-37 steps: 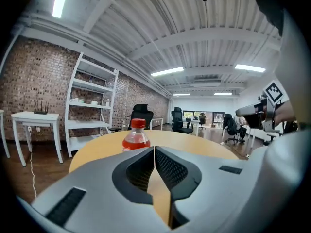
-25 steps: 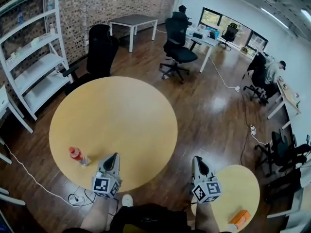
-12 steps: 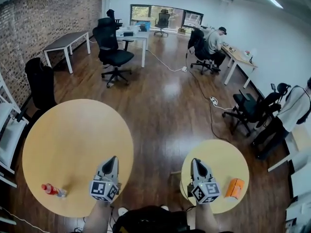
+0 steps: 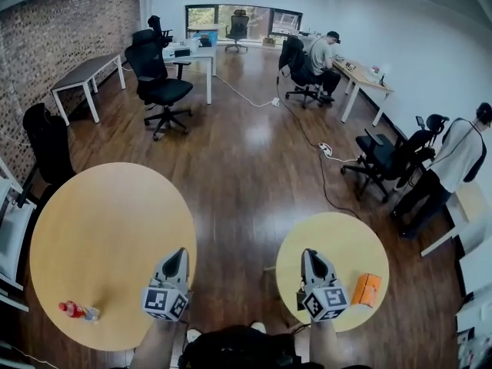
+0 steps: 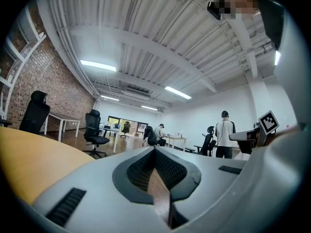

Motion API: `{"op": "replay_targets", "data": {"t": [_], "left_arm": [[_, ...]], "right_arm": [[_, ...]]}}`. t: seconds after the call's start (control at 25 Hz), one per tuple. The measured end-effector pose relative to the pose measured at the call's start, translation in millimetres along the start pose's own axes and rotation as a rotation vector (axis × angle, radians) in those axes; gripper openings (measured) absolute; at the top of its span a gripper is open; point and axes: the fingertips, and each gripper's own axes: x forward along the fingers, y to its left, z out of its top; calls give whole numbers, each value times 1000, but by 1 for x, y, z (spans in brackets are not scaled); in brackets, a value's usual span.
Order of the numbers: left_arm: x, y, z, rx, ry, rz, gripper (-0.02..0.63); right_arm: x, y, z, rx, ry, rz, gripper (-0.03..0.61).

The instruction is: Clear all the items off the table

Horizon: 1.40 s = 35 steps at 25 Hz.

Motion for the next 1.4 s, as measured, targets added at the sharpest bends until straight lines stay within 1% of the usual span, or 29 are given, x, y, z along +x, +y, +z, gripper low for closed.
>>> {"op": "replay_targets", "data": {"t": [0.12, 0.2, 0.4, 0.56, 0.64, 0.72, 0.8, 0.92, 0.96, 1.08, 1.2, 1.24, 1.28, 1.4], "left_arm": [[17, -24, -4, -7, -3, -54, 0], [31, -42, -7, -4, 4, -100, 0], [63, -103, -17, -11, 24, -231, 0], [90, -156, -33, -7, 55, -350, 0], [104, -189, -44, -17, 66, -405, 35], [116, -218, -51, -25, 70, -450, 38], [124, -240, -55, -31, 75, -488, 38], [136, -272, -61, -47, 76, -539, 38], [139, -280, -63, -52, 78, -559, 38], [145, -302, -69, -51, 88, -603, 38], [151, -331, -78, -56, 99, -628, 38], [152, -339, -80, -61, 104, -638, 38], [154, -345, -84, -65, 111, -649, 38], [154, -358, -95, -69, 137, -684, 38]], "right_arm": [[-9, -22, 1, -3, -13, -42, 5], [-21, -41, 1, -1, -19, -92, 5], [-76, -105, 3, 18, -41, -272, 5], [-132, -160, -7, 52, -41, -431, 5], [-165, -197, -9, 83, -62, -514, 5], [-193, -225, -6, 96, -82, -586, 5], [-214, -241, -3, 93, -91, -636, 5], [-238, -260, -1, 82, -94, -691, 8], [-245, -264, -1, 85, -97, -710, 23], [-259, -273, -3, 94, -104, -753, 25], [-273, -288, -10, 83, -57, -764, 25], [-275, -291, -14, 84, -34, -763, 42], [-277, -293, -19, 88, -15, -765, 85], [-281, -299, -36, 108, 35, -781, 87]]}}
